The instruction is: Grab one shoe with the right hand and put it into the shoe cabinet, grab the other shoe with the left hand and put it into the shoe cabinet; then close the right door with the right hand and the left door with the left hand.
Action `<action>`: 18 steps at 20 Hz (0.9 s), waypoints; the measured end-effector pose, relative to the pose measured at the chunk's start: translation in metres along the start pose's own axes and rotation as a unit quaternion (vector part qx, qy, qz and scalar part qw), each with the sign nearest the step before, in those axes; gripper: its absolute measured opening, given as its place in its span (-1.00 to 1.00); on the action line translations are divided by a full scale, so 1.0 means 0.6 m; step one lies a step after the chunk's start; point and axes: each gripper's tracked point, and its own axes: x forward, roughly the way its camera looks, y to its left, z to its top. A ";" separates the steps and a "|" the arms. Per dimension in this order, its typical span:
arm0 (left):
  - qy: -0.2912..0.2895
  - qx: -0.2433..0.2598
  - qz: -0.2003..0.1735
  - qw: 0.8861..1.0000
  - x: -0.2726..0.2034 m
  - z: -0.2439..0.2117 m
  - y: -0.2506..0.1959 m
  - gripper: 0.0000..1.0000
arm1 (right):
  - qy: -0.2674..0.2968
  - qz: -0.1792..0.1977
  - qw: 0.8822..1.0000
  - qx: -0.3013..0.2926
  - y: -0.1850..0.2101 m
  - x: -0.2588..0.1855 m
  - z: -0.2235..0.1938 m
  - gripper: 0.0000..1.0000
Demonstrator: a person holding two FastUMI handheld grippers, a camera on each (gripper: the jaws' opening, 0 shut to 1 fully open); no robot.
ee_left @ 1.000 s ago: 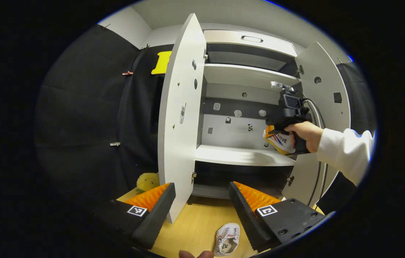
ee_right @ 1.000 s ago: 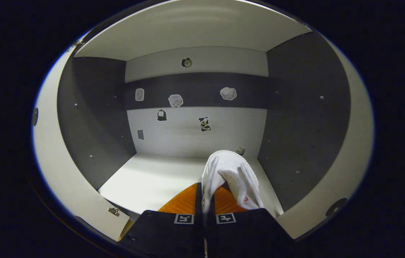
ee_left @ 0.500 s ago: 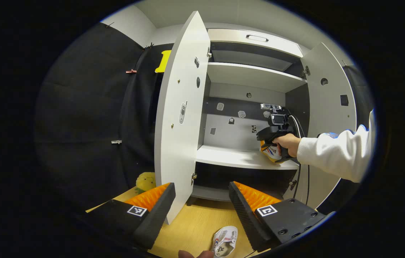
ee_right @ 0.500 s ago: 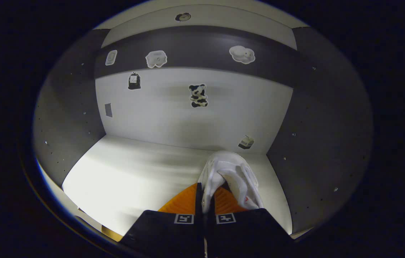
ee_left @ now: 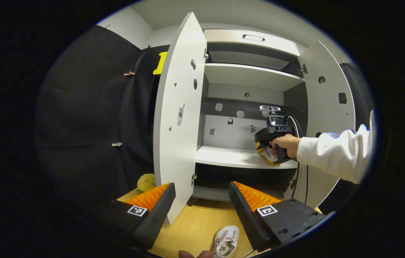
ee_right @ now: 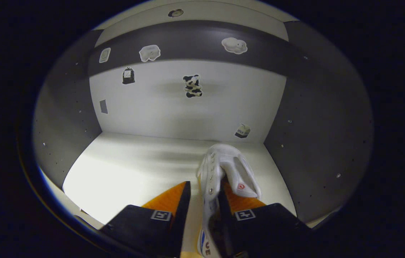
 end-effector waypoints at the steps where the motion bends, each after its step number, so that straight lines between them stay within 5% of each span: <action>1: 0.000 0.000 -0.003 1.000 -0.003 0.000 -0.002 0.90 | -0.006 0.005 1.000 -0.001 0.005 -0.017 0.000 0.14; 4: -0.001 0.004 -0.011 1.000 -0.009 -0.002 -0.004 0.89 | -0.041 0.010 0.999 -0.012 0.009 -0.078 0.008 0.88; 5: -0.004 0.008 -0.011 1.000 -0.010 0.000 -0.001 0.90 | -0.055 0.009 0.998 -0.010 0.006 -0.096 0.010 0.96; 12: 0.001 0.020 -0.033 0.999 -0.019 -0.024 0.002 0.90 | -0.176 0.045 0.983 0.030 0.003 -0.311 0.009 0.96; 18: 0.061 0.037 -0.086 0.994 -0.031 -0.145 -0.028 0.90 | -0.232 0.059 0.970 0.033 -0.027 -0.479 -0.037 0.96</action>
